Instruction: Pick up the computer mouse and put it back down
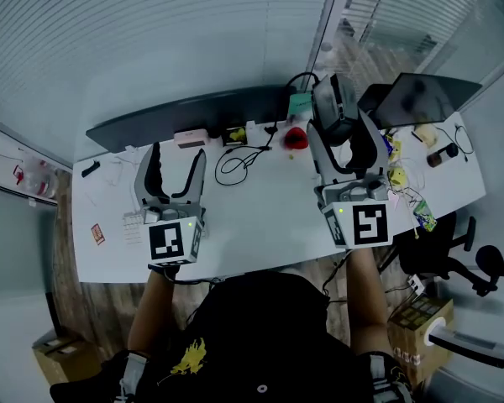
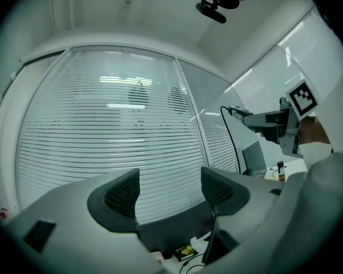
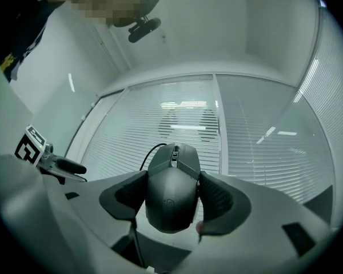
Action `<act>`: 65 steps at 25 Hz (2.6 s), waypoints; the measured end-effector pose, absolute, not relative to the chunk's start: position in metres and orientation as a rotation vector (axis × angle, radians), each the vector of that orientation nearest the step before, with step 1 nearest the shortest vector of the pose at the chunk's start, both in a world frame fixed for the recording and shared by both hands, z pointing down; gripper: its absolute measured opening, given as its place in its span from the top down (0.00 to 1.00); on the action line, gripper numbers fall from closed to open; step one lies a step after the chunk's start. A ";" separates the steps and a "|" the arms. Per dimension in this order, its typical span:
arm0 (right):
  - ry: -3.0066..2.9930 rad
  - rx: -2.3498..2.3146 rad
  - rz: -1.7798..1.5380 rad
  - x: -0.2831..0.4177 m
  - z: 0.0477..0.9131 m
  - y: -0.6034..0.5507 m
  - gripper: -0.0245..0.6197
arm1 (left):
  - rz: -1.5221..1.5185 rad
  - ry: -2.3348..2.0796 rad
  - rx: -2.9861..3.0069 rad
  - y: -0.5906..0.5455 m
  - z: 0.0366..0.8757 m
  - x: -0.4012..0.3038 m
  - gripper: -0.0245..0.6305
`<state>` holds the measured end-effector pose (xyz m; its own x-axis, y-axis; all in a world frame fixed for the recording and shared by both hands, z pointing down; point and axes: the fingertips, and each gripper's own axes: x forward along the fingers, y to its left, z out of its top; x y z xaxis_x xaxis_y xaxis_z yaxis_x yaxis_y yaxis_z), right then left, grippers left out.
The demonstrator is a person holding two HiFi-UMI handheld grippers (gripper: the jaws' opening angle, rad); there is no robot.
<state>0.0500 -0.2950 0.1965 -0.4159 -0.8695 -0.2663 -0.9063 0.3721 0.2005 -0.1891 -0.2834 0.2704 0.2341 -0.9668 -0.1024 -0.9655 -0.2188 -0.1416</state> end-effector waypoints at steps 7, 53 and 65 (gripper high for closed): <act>2.519 -1.621 0.413 0.046 0.203 -0.302 0.50 | -0.024 1.853 -2.326 -0.285 0.276 -0.200 0.44; 2.872 -1.954 -0.880 0.038 0.741 -0.234 0.59 | -0.743 1.895 -2.736 -0.264 0.566 -0.150 0.44; 2.752 -2.198 -0.797 0.031 0.718 -0.209 0.76 | -0.667 1.783 -2.792 -0.231 0.556 -0.161 0.44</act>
<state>0.0313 -0.2091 0.7181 -0.1911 -0.7777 0.5988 -0.9773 0.2073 -0.0427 -0.1609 -0.2307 0.5564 0.3743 -0.8133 0.4455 -0.9060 -0.4231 -0.0110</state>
